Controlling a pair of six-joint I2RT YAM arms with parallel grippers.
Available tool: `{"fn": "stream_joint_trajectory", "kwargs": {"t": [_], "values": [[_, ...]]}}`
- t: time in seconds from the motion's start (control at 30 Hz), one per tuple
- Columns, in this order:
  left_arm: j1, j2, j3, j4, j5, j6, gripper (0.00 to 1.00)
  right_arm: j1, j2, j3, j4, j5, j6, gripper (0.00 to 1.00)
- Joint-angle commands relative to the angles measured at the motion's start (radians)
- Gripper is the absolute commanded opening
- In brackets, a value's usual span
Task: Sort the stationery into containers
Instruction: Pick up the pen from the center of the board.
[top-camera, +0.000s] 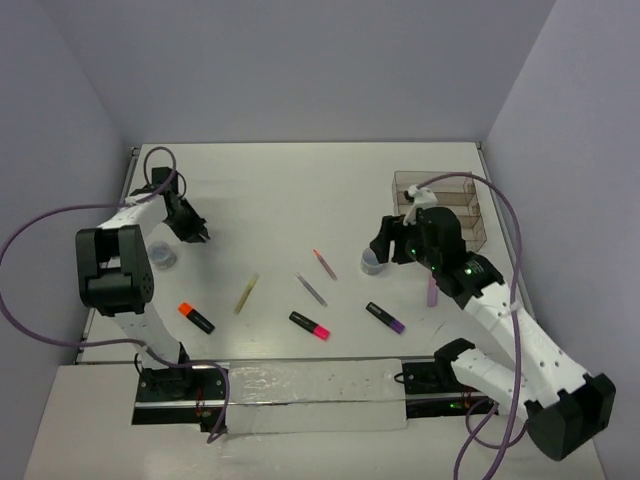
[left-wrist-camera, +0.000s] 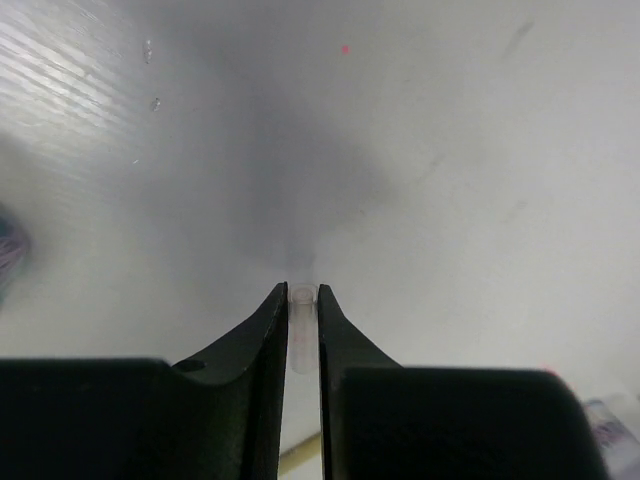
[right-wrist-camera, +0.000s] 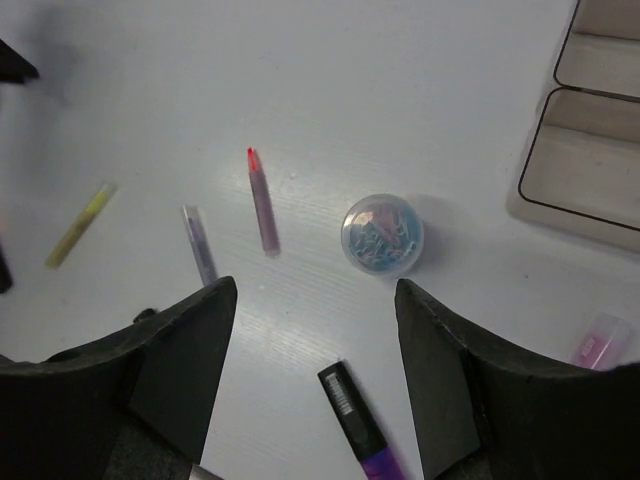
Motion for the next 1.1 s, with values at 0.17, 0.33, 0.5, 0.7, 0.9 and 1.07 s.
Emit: {"fn": "stream_joint_trajectory", "kwargs": {"t": [0.17, 0.33, 0.5, 0.7, 0.9, 1.07], "values": [[0.054, -0.3, 0.163, 0.005, 0.204, 0.057, 0.0, 0.162, 0.566, 0.401, -0.225, 0.039, -0.144, 0.6], [0.073, -0.434, 0.105, 0.094, 0.147, 0.073, 0.0, 0.245, 0.785, 0.522, -0.324, 0.07, -0.191, 0.57], [0.076, -0.498, 0.05, 0.146, 0.139, 0.078, 0.0, 0.298, 0.889, 0.569, -0.322, 0.017, -0.198, 0.57], [0.076, -0.488, 0.054, 0.149, 0.156, 0.074, 0.0, 0.344, 0.957, 0.598, -0.31, 0.016, -0.194, 0.57], [0.077, -0.493, 0.078, 0.132, 0.166, 0.082, 0.0, 0.352, 0.978, 0.657, -0.358, 0.052, -0.206, 0.56], [0.097, -0.555, 0.12, 0.065, 0.186, 0.128, 0.0, 0.352, 0.938, 0.671, -0.387, 0.071, -0.202, 0.57]]}}
